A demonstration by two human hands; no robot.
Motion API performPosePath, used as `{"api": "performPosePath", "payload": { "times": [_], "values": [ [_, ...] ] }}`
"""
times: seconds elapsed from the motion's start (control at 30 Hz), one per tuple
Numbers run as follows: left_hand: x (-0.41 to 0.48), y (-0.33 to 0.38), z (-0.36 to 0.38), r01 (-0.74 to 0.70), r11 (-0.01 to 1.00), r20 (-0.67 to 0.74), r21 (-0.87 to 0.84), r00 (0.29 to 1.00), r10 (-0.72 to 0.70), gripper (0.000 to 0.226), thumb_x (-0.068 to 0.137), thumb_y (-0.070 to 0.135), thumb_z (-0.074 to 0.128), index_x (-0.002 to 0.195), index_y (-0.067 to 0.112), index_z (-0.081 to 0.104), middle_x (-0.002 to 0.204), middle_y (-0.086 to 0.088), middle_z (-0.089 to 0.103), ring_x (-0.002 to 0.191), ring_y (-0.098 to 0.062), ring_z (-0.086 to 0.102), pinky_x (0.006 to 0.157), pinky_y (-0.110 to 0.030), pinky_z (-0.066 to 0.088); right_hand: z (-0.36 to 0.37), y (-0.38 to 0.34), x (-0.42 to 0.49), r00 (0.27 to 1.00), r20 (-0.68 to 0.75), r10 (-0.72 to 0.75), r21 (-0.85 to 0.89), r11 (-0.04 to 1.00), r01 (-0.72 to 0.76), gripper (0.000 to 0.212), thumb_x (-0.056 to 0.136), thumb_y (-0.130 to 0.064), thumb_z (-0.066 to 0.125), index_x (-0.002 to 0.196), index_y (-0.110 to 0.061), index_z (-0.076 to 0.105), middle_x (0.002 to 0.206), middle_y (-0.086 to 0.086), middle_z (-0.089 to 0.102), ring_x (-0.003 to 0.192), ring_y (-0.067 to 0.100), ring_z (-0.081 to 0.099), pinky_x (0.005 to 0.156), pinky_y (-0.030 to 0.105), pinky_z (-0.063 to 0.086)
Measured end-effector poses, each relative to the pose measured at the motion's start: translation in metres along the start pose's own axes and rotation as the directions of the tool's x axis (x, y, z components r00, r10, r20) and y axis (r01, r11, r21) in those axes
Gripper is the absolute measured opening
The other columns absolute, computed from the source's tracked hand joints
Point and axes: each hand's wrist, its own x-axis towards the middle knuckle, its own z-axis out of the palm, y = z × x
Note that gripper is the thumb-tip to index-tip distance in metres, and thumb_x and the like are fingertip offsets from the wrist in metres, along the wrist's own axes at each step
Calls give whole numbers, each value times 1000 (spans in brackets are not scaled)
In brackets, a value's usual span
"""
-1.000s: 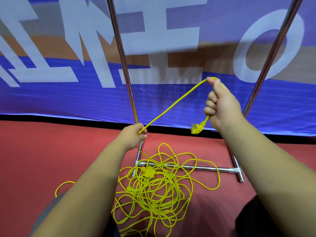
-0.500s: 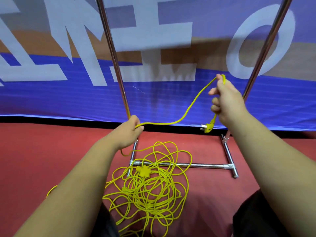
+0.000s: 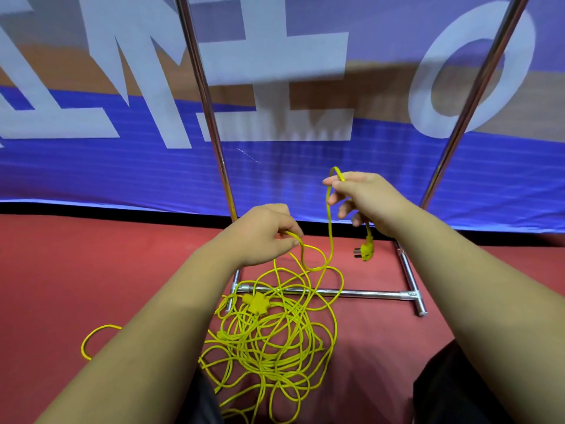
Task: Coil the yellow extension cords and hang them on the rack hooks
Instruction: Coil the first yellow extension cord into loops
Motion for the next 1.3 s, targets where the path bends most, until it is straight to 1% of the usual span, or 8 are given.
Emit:
{"api": "performPosePath", "payload": {
  "times": [0.23,0.33,0.5,0.67,0.93,1.07,1.2,1.3],
  "values": [
    [6,21,-2,101,972,-162,-214,977,-138,9,91,20,77,94,24,70,68,24,62,58,8,58,57,-13,39,26,9,-2,952,254,170,-17,985,-171,25,105,-9,48,118,-5,70,99,14,80,90,28,78,84,42,64],
    [8,19,-4,170,964,-247,-204,944,-218,14,85,31,81,88,34,68,72,20,66,57,-8,64,53,-32,50,35,8,-7,919,345,193,-9,979,-202,24,107,-9,47,113,-6,70,101,13,80,90,26,76,93,46,62],
    [5,-4,-10,224,956,-219,-191,939,-264,28,86,46,79,91,30,57,78,6,64,69,-9,56,64,-31,46,38,2,-9,899,415,138,64,982,-180,27,110,-31,55,106,-8,68,78,1,61,68,17,61,77,43,62],
    [-5,-22,-13,251,917,43,-310,967,-250,11,97,20,72,98,31,71,77,20,67,65,3,55,71,-26,47,30,0,-15,872,443,209,-26,975,-221,21,106,-29,62,104,-9,71,76,2,64,61,15,62,66,37,61],
    [3,-8,-12,117,945,-117,-305,980,-159,20,79,0,84,80,20,81,83,4,67,78,-8,65,74,-22,50,20,-2,-21,775,564,284,-127,958,-258,39,98,-43,68,108,-6,74,84,12,71,70,26,72,73,41,62],
    [10,5,-12,36,976,-157,-213,985,-71,21,79,7,86,86,25,81,81,6,65,77,-8,66,70,-21,50,24,-2,-25,730,641,237,-133,971,-199,24,103,-28,65,111,-8,74,83,9,70,67,23,71,66,35,61],
    [5,-11,-7,186,970,-100,-156,974,-203,12,93,24,74,95,32,66,86,13,69,77,-1,61,70,-22,48,18,-5,-23,784,601,155,-45,986,-160,19,102,-21,64,114,-9,72,87,7,72,64,18,69,62,29,58],
    [-5,-36,2,276,958,65,-74,960,-272,19,99,12,62,97,30,69,90,15,74,85,8,65,86,-30,54,6,-8,-24,762,629,157,-2,980,-200,25,92,-20,68,112,-6,73,89,9,73,68,18,71,65,33,62]
  ]
}}
